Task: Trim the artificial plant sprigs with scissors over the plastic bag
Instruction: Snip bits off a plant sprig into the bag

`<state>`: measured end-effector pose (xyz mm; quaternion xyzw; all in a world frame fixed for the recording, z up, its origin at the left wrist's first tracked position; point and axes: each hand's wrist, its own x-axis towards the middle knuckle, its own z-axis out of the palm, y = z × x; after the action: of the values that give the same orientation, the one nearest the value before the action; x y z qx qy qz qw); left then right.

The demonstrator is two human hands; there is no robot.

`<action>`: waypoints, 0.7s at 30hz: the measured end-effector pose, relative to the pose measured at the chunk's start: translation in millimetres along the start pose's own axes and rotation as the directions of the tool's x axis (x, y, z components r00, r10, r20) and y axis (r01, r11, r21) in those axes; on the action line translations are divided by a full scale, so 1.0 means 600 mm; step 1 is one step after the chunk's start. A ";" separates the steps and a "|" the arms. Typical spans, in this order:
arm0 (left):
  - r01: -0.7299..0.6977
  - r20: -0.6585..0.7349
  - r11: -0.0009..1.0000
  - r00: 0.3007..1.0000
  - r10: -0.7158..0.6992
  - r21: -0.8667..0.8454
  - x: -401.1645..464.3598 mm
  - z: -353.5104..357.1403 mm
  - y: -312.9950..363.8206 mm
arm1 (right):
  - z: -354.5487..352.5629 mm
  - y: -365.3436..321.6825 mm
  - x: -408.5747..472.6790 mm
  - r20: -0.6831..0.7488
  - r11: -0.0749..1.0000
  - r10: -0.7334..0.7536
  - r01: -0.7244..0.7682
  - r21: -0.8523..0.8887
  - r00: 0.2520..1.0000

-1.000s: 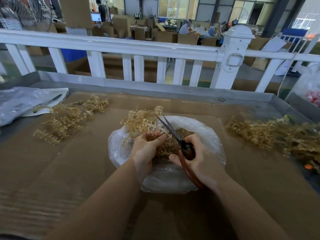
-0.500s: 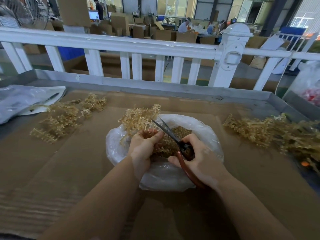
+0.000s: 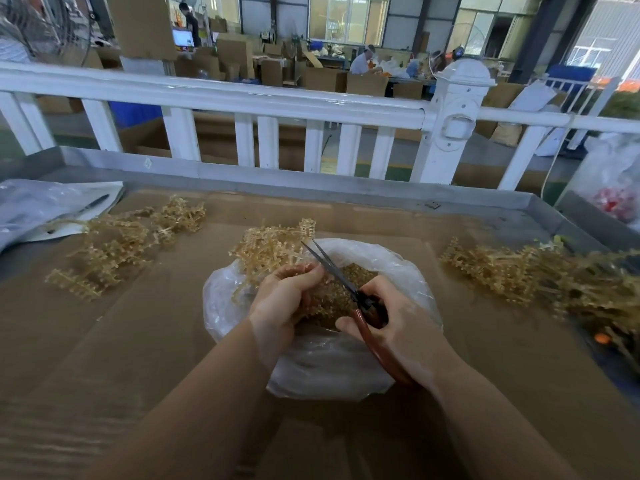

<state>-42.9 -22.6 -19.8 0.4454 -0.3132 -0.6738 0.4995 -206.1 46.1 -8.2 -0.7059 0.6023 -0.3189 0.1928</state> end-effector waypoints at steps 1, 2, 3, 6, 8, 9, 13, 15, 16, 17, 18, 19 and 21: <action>-0.002 0.001 1.000 1.000 0.002 -0.002 0.001 0.000 0.000 | -0.001 -0.001 0.000 0.002 1.000 -0.004 0.004 -0.004 1.000; -0.004 0.001 1.000 1.000 0.004 0.003 0.002 0.000 -0.002 | -0.001 -0.001 0.000 0.001 1.000 -0.004 0.004 -0.012 1.000; -0.005 0.000 1.000 1.000 0.005 0.008 0.003 -0.001 -0.003 | -0.001 -0.002 -0.001 0.000 1.000 -0.002 0.002 -0.023 1.000; -0.016 -0.011 1.000 1.000 0.016 0.014 0.004 -0.002 -0.007 | 0.001 -0.003 -0.003 0.005 0.998 0.001 -0.001 -0.064 1.000; -0.042 -0.029 0.999 0.999 0.043 0.014 0.004 -0.002 -0.007 | 0.003 -0.004 -0.003 0.023 0.998 0.003 -0.002 -0.064 1.000; -0.054 -0.033 0.999 0.998 0.054 0.007 0.003 -0.001 -0.007 | 0.005 -0.003 -0.003 0.031 0.998 0.008 -0.006 -0.064 0.999; -0.069 -0.041 0.998 0.997 0.069 -0.006 -0.003 0.001 -0.004 | 0.007 -0.003 -0.003 0.073 0.992 0.036 -0.027 -0.124 0.997; -0.068 -0.042 0.998 0.997 0.067 -0.014 -0.006 0.002 -0.002 | 0.007 -0.003 -0.004 0.075 0.991 0.036 -0.026 -0.129 0.997; -0.068 -0.040 0.998 0.997 0.067 -0.017 -0.007 0.003 -0.002 | 0.007 -0.003 -0.004 0.076 0.991 0.034 -0.024 -0.128 0.997; -0.069 -0.039 0.997 0.997 0.068 -0.019 -0.008 0.004 -0.001 | 0.007 -0.003 -0.004 0.080 0.991 0.032 -0.022 -0.129 0.996; -0.072 -0.039 0.997 0.997 0.071 -0.019 -0.009 0.005 -0.001 | 0.006 -0.004 -0.004 0.086 0.991 0.033 -0.022 -0.130 0.996; -0.078 -0.042 0.997 0.996 0.077 -0.016 -0.010 0.006 -0.001 | 0.006 -0.004 -0.004 0.089 0.992 0.035 -0.023 -0.127 0.995; -0.096 -0.056 0.995 0.994 0.096 -0.005 -0.011 0.008 -0.001 | 0.004 -0.004 -0.004 0.081 0.993 0.041 -0.031 -0.113 0.996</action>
<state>-46.6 -16.1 -16.6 0.4464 -0.3176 -0.6376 0.5416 -202.8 48.6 -9.1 -0.7173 0.6233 -0.2513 0.1837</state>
